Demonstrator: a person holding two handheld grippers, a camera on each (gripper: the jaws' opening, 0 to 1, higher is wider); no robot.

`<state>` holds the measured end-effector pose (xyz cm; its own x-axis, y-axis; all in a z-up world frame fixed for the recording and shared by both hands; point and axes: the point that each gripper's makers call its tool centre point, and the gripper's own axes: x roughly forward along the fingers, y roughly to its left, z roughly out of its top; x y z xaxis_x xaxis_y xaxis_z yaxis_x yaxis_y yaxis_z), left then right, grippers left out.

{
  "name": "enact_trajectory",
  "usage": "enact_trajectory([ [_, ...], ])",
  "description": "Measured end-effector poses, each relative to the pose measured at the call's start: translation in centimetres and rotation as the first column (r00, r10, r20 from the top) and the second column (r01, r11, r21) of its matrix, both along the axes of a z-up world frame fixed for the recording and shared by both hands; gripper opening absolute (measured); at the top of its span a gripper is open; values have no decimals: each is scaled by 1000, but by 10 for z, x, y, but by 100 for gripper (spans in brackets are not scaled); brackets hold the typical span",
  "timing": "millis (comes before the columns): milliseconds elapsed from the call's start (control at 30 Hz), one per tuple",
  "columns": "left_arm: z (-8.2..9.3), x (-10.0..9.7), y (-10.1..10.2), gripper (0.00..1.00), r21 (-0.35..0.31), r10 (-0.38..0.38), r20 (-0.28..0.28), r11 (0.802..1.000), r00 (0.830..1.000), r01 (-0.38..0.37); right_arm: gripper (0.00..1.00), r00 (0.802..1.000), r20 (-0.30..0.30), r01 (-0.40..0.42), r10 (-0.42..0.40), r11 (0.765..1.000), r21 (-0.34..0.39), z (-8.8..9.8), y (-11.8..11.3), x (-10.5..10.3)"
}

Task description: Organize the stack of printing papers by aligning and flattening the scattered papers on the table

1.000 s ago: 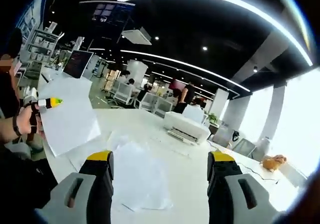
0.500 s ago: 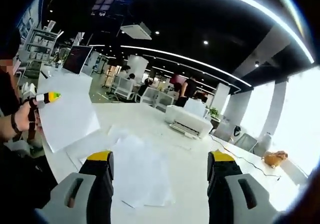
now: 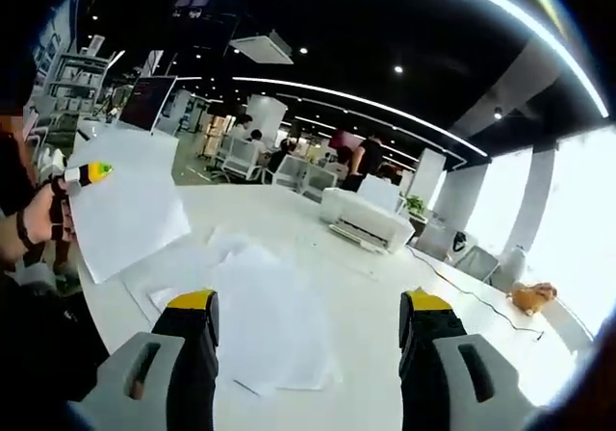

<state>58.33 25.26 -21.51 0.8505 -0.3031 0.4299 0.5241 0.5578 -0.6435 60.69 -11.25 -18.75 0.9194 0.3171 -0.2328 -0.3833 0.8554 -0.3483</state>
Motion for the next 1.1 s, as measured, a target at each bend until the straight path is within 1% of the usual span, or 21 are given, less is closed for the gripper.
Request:
enact_trajectory([
  [367, 0, 0, 0, 6, 1, 1, 0, 1000, 1000, -1, 72, 1000, -23, -11, 11, 1000, -13, -10, 7, 7],
  [867, 0, -1, -3, 6, -3, -3, -3, 1000, 1000, 3, 72, 996, -83, -15, 12, 999, -36, -38, 8, 18],
  [1100, -1, -1, -1, 6, -7, -7, -6, 1000, 1000, 7, 72, 995, -96, -15, 11, 999, -43, -41, 10, 17],
])
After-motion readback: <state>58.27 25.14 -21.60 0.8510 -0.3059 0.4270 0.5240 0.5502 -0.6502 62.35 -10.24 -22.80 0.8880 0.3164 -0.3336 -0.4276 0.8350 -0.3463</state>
